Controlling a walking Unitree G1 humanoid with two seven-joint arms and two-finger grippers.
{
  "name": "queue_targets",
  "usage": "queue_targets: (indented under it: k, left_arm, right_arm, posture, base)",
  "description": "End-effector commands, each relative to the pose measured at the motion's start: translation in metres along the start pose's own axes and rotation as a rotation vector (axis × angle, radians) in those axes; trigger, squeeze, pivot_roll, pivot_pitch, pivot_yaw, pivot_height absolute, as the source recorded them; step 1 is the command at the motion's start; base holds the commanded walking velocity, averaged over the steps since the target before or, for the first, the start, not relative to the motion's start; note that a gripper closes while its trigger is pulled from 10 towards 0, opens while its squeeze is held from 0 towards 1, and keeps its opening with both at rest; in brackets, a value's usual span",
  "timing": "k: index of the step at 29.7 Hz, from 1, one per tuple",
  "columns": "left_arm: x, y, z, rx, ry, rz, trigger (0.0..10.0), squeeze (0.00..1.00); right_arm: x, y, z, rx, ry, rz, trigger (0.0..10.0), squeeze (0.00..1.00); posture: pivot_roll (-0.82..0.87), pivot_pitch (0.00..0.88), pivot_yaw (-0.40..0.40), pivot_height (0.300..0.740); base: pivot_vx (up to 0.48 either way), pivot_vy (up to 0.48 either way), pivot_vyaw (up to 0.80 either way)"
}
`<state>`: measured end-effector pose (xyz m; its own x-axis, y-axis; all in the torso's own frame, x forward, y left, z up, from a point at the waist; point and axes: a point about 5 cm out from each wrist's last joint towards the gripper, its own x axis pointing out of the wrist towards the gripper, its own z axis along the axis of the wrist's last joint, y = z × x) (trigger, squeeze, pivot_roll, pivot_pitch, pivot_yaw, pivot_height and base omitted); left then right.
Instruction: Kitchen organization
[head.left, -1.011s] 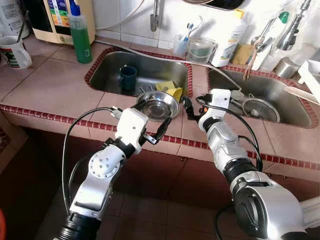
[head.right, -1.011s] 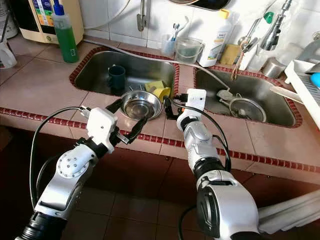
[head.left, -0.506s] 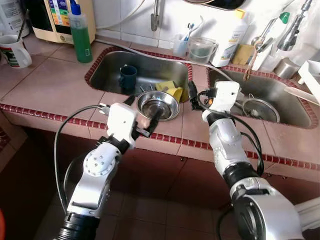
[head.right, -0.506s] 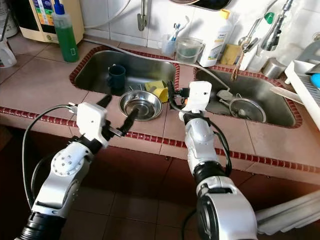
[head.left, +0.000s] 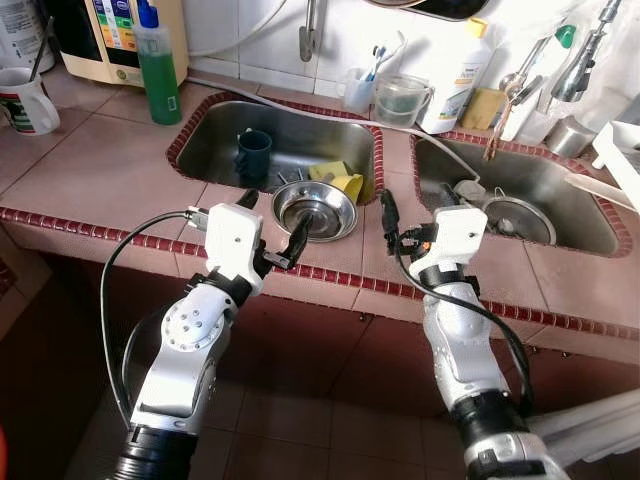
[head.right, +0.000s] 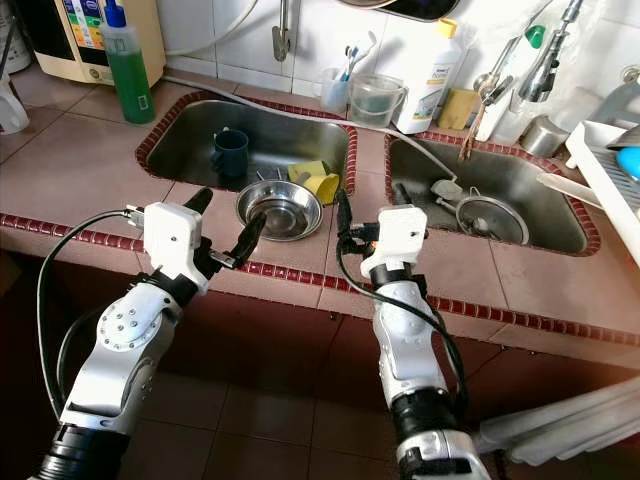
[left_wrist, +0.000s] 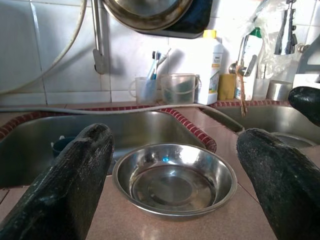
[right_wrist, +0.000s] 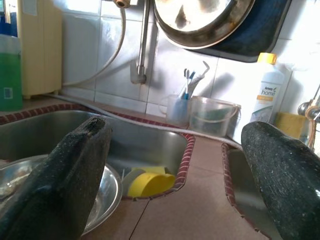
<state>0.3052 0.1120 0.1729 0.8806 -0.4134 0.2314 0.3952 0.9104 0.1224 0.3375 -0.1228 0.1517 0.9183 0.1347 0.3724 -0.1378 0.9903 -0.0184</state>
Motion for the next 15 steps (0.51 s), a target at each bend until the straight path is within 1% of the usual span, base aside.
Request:
queue_targets:
  k: [1, 3, 10, 15]
  left_arm:
    - [0.0031, -0.0012, -0.0015, -0.006, 0.014, -0.001, 10.0, 0.0]
    - [0.0037, 0.0002, -0.001, -0.003, 0.014, 0.007, 10.0, 0.0]
    - [0.0044, 0.0022, -0.0005, -0.006, 0.013, 0.02, 10.0, 0.0]
    - [0.0046, 0.003, -0.0003, -0.005, 0.012, 0.024, 10.0, 0.0]
  right_arm:
    - [-0.0017, -0.0009, 0.001, -0.01, 0.004, -0.007, 10.0, 0.0]
    - [-0.0019, 0.0002, 0.0022, -0.007, 0.007, -0.007, 10.0, 0.0]
    - [-0.0017, 0.0008, 0.0063, -0.015, 0.016, -0.004, 10.0, 0.0]
    - [-0.0003, 0.0021, 0.0088, -0.015, 0.02, -0.004, 10.0, 0.0]
  posture:
    - [-0.14, 0.098, -0.116, 0.74]
    - [-0.14, 0.099, -0.116, 0.74]
    - [-0.14, 0.101, -0.118, 0.74]
    - [-0.14, 0.104, -0.118, 0.74]
  base:
    - [0.0, 0.0, 0.0]
    - [0.0, 0.0, 0.0]
    - [0.255, 0.0, 0.0]
    - [0.305, 0.0, 0.0]
